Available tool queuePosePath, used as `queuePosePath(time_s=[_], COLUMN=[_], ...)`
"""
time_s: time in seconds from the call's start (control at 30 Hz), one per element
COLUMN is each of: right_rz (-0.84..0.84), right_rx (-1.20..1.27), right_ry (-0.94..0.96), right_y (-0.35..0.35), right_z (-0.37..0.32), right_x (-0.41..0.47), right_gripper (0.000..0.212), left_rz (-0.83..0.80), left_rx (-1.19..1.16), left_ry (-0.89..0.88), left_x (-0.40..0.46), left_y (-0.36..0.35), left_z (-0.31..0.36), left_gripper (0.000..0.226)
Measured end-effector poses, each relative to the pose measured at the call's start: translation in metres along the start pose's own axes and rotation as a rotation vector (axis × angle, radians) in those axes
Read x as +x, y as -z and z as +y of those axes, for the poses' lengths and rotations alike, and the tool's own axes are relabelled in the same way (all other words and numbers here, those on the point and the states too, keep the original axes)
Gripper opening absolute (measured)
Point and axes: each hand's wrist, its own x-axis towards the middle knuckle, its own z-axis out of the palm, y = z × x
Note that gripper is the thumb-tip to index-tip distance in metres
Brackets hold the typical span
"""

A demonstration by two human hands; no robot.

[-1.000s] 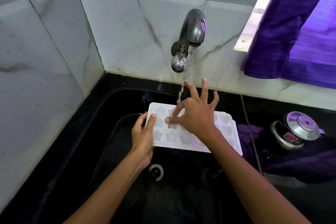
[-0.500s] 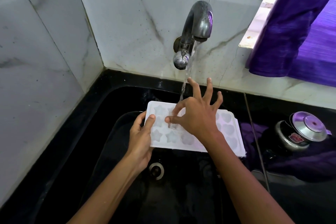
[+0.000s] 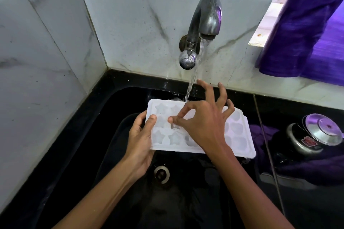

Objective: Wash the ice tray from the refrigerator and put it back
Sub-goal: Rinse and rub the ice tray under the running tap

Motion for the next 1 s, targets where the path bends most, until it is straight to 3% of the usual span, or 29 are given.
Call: queuePosePath(time_s=[0.43,0.7,0.87,1.0], right_rz=[-0.291,-0.102,-0.233,-0.207], right_rx=[-0.232,-0.193,-0.302,-0.26], right_ry=[0.123,0.125,0.157,0.13], right_y=[0.01,0.007,0.009,0.008], right_z=[0.02,0.021,0.018,0.014], right_x=[-0.021,-0.012,-0.007,-0.001], right_gripper=[0.047,0.033,0.038,0.034], left_rz=[0.031,0.046,0.065,0.083], left_rx=[0.006,0.018,0.019,0.012], left_ry=[0.008,0.006,0.016,0.023], left_x=[0.004,0.013,0.016,0.019], left_y=[-0.018,-0.024,-0.023,-0.021], left_z=[-0.007,-0.008,-0.008,-0.008], left_gripper=[0.027,0.03,0.023,0.022])
